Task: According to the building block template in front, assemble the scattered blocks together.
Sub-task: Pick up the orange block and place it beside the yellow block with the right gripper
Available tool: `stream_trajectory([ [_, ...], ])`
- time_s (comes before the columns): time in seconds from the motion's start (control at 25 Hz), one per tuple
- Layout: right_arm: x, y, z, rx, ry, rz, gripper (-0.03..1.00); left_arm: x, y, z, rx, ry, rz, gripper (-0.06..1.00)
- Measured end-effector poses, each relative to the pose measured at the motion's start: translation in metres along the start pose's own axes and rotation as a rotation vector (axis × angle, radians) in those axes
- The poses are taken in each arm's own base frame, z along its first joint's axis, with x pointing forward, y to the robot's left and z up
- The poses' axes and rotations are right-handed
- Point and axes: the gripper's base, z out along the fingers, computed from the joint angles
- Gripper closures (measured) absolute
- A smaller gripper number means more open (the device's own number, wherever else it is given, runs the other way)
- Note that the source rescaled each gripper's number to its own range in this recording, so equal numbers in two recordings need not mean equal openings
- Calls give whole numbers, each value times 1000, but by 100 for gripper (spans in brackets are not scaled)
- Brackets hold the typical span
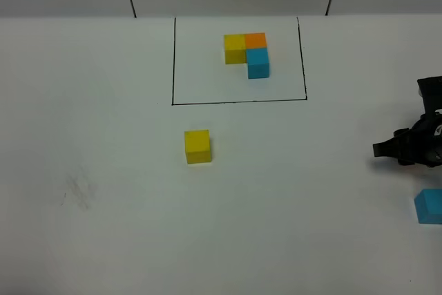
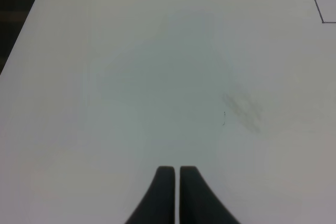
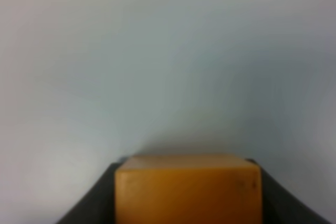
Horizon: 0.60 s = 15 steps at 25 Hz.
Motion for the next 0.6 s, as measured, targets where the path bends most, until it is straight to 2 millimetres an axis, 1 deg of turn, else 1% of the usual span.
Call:
stream_trajectory([
  [0.4,-1,0,0,0,-5,-46,51,0,0,0,0,1,0,94],
  [0.52,-1,1,-9,2,16,-57,51,0,0,0,0,1,0,94],
  [0.6,-5,1,-22,5,7,-62,51,0,0,0,0,1,0,94],
])
